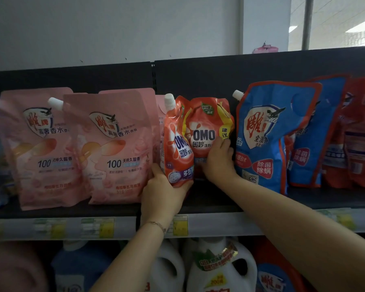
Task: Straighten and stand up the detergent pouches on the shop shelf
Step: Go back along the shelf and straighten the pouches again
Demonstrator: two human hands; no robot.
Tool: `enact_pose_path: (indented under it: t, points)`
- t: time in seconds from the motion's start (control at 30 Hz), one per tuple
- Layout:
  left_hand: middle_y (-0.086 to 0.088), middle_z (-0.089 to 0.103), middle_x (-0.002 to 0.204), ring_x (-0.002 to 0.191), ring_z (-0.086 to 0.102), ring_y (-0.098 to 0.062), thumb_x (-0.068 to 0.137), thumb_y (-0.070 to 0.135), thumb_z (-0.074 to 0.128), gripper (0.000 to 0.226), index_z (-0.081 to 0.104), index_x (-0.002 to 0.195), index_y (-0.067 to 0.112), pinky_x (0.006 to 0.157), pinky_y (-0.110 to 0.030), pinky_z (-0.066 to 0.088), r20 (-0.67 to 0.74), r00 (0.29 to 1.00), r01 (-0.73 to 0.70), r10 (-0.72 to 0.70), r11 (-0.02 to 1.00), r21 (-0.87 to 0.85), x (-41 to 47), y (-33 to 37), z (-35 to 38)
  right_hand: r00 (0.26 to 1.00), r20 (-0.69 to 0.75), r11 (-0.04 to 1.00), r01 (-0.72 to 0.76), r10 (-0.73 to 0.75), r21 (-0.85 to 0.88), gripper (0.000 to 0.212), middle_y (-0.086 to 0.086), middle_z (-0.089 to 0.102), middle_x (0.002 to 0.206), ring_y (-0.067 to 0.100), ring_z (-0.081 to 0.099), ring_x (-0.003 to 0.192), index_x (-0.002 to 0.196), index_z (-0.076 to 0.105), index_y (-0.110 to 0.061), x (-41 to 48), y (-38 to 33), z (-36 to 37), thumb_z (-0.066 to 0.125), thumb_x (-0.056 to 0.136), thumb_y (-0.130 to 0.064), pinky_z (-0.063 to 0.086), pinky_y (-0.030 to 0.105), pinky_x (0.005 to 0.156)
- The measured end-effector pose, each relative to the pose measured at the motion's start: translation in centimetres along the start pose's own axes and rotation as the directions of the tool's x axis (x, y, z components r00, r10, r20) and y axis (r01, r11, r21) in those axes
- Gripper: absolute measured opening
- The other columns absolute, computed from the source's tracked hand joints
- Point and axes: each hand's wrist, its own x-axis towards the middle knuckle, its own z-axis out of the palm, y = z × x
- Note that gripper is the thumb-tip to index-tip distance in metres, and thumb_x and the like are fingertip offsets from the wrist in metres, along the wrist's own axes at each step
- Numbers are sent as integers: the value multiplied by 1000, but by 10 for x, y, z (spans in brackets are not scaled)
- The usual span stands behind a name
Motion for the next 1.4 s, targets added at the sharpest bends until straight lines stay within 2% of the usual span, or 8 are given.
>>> enact_pose_path:
  t: [0.13, 0.2, 0.33, 0.53, 0.73, 1.13, 1.3, 1.4]
  points:
    - [-7, 67, 108, 93, 67, -28, 66, 57, 80, 80, 38, 121, 18, 74, -35, 55, 16, 1000, -2, 2, 1000, -19, 0, -1, -1, 906, 225, 822, -422, 360, 383, 129, 19, 9, 157, 36, 18, 144, 151, -9, -3, 20, -13, -16, 83, 71, -45, 24, 45, 115]
    - [-7, 67, 108, 93, 67, -29, 66, 56, 80, 79, 38, 121, 18, 74, -34, 54, 21, 1000, 2, -1, 1000, -24, 0, 0, -1, 833, 376, 714, -547, 407, 437, 130, 16, 17, 158, 34, 23, 144, 152, -4, -5, 32, -11, -17, 86, 67, -45, 24, 45, 115]
    - [-4, 66, 108, 94, 67, -27, 66, 55, 80, 77, 39, 120, 19, 71, -31, 52, 25, 1000, 7, -6, 1000, -29, 1, 0, -1, 773, 438, 503, -632, 459, 589, 105, 13, 48, 141, 34, 44, 130, 143, 32, -9, 44, -2, -13, 93, 59, -23, 39, 50, 108]
    - [-2, 66, 111, 96, 67, -24, 66, 56, 81, 80, 38, 124, 21, 76, -34, 56, 26, 1000, 9, -8, 1000, -30, 3, -3, 1, 745, 434, 336, -634, 507, 697, 112, 14, 47, 139, 38, 45, 128, 149, 21, -16, 55, -4, 1, 87, 59, -4, 41, 58, 103]
    - [-3, 65, 110, 95, 66, -24, 67, 56, 80, 77, 39, 122, 20, 70, -30, 52, 45, 999, 12, -11, 999, -33, 3, -4, 0, 776, 457, 342, -611, 434, 714, 113, 12, 49, 139, 37, 50, 123, 147, 25, -15, 54, 5, 0, 89, 54, -9, 46, 56, 96]
    - [-5, 65, 113, 98, 66, -26, 68, 52, 81, 75, 40, 121, 19, 68, -29, 48, 54, 998, 27, -24, 998, -57, 6, -5, 2, 836, 396, 407, -536, 380, 739, 74, 8, 60, 127, 30, 58, 114, 135, 47, -12, 37, -7, 16, 84, 72, -21, 45, 32, 68]
    - [-5, 65, 112, 97, 66, -27, 69, 52, 80, 74, 40, 120, 18, 68, -28, 46, 58, 998, 24, -21, 997, -66, 6, -6, 0, 836, 462, 463, -548, 295, 697, 96, 8, 57, 134, 30, 56, 118, 141, 41, -18, 35, -9, 9, 90, 60, -32, 49, 45, 87]
    - [-5, 65, 111, 96, 66, -27, 70, 52, 80, 74, 39, 122, 17, 67, -27, 45, 68, 997, 28, -23, 997, -73, 6, -6, -1, 820, 455, 550, -572, 348, 608, 116, 12, 42, 146, 35, 45, 130, 150, 20, -17, 36, -15, 7, 90, 60, -39, 42, 52, 104]
